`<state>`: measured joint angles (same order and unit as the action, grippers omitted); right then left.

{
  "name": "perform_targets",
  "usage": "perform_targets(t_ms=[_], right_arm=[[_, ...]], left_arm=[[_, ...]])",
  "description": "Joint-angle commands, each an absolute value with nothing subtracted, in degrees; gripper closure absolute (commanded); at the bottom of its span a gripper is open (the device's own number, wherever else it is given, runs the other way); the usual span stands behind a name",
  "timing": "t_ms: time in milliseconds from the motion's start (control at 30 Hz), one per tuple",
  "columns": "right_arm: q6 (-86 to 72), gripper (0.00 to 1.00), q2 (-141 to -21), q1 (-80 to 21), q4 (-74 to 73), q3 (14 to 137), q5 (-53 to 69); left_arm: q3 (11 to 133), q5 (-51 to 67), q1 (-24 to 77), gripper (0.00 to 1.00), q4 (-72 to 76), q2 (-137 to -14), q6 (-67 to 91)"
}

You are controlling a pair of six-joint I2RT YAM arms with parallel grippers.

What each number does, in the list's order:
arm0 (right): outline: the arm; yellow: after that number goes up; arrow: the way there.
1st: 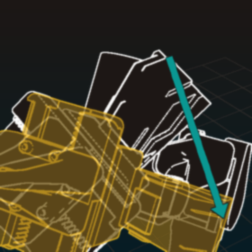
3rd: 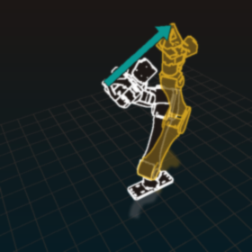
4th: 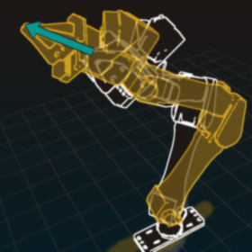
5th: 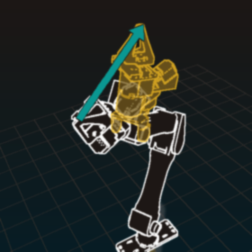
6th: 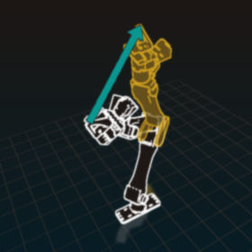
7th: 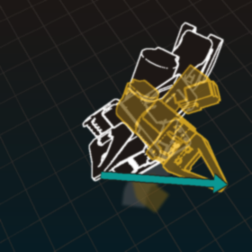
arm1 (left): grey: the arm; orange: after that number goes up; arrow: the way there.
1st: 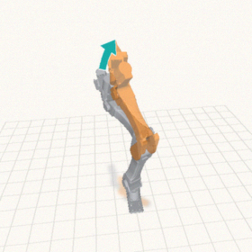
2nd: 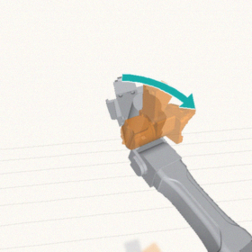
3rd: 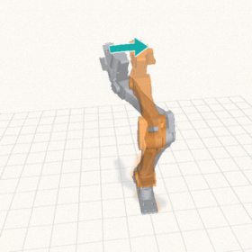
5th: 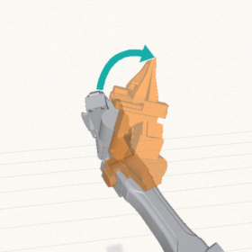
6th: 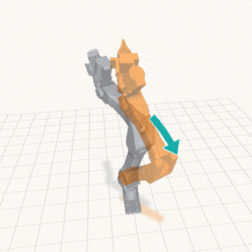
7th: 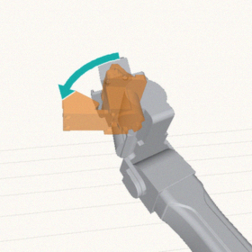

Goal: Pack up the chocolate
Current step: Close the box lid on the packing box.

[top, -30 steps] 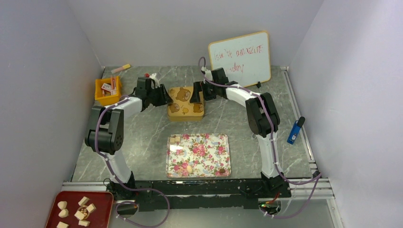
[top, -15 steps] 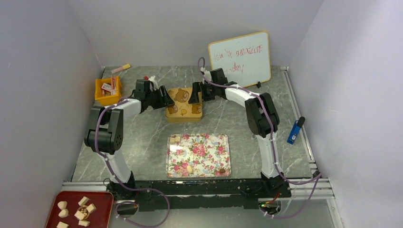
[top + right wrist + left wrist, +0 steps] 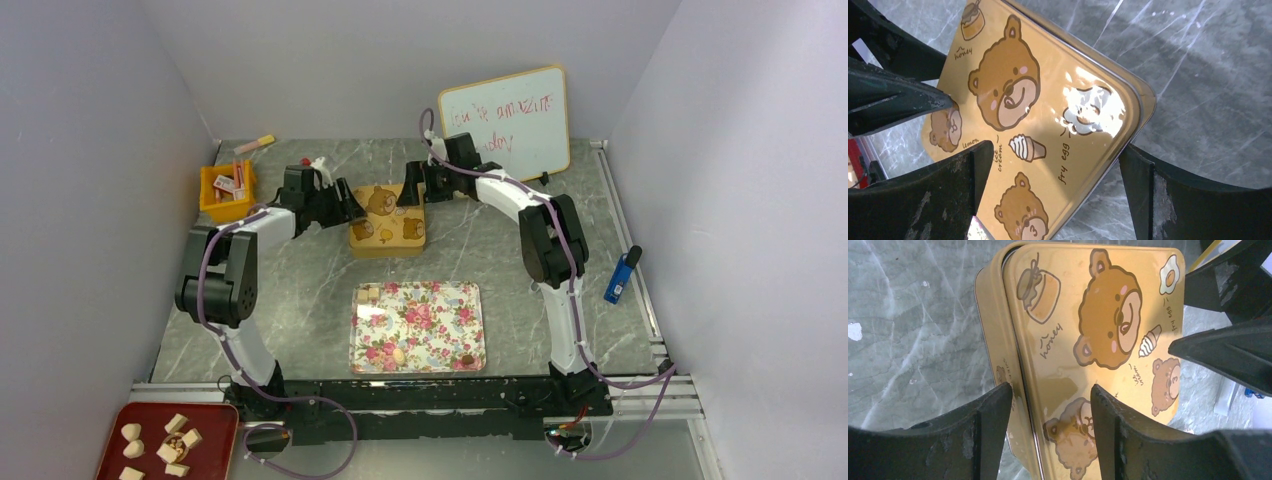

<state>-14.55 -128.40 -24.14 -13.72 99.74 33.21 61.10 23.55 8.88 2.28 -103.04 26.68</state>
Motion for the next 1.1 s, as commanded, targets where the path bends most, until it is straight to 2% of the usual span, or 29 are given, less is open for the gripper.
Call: perform_targets(t_ms=[0, 267, 567, 800, 1067], right_arm=[[-14.2, 0.00, -129.0, -23.5, -13.8, 103.8, 31.9], [-13.9, 0.00, -128.5, -22.8, -15.6, 105.0, 26.6], [-14.2, 0.00, -125.2, -22.6, -14.1, 99.7, 22.4], [-14.0, 0.00, -121.3, -22.6, -13.0, 94.8, 15.5], [-14.0, 0.00, -119.4, -22.3, -11.6, 93.0, 15.5]], left_arm=[[62.6, 23.3, 8.5, 0.36, 3.3, -99.7, 27.2], [63.3, 23.1, 8.0, 0.36, 3.0, -98.6, 27.4], [62.7, 22.6, 6.7, 0.36, 3.0, -96.4, 27.9], [59.6, 17.8, 5.7, 0.38, 3.0, -93.1, 27.7], [56.2, 14.5, 5.3, 0.40, 4.5, -90.3, 28.7]])
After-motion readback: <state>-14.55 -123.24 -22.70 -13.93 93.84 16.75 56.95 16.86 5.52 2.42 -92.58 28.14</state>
